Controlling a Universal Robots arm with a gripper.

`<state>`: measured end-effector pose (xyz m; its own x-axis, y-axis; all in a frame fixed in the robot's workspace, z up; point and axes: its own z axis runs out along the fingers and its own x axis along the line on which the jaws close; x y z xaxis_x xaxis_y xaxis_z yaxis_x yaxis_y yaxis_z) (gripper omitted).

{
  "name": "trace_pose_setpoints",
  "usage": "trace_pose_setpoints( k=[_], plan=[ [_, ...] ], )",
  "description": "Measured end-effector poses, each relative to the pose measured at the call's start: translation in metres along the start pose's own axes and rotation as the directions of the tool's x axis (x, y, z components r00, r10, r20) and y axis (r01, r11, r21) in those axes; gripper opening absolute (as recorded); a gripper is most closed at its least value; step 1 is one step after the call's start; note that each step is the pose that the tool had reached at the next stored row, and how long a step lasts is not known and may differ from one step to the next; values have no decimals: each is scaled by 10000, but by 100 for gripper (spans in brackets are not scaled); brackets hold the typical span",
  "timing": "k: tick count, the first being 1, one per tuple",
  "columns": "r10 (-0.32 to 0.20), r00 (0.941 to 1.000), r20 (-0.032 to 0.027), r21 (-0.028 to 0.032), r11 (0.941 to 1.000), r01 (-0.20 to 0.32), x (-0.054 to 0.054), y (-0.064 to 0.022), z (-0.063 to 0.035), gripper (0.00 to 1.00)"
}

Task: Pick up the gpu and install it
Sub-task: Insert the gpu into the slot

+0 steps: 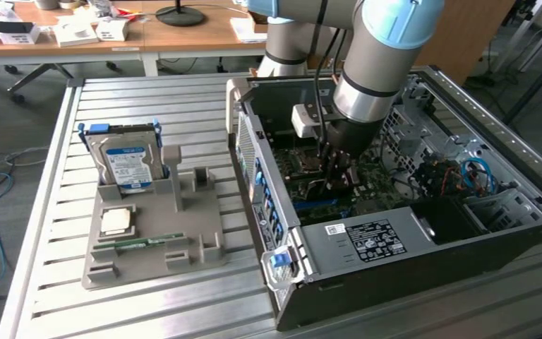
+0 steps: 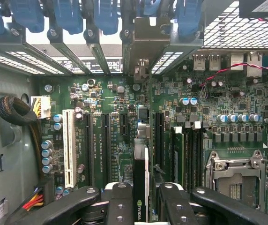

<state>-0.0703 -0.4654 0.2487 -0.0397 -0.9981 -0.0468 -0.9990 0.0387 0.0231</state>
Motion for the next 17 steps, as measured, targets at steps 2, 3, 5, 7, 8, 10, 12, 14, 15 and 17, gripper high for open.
trace_pose_setpoints(
  k=[2, 3, 5, 7, 8, 10, 12, 14, 15, 17],
  plan=[
    [0, 10000, 1, 0, 10000, 0, 0, 0, 0, 26],
    [0, 10000, 0, 0, 10000, 0, 0, 0, 0, 26],
    [0, 10000, 0, 0, 10000, 0, 0, 0, 0, 26],
    [1, 10000, 3, 0, 10000, -1, 0, 0, 1, 27],
    [1, 10000, 2, 0, 10000, -1, 0, 0, 1, 27],
    [0, 10000, 1, 1, 10000, 0, 0, 0, 0, 33],
    [0, 10000, 1, 0, 10000, 0, 0, 0, 0, 40],
    [0, 10000, 1, 0, 10000, 0, 0, 0, 0, 40],
    [0, 10000, 1, 0, 10000, 0, 0, 0, 0, 40],
    [1, 10000, 0, 0, 10000, -1, 0, 0, 0, 40]
  ],
)
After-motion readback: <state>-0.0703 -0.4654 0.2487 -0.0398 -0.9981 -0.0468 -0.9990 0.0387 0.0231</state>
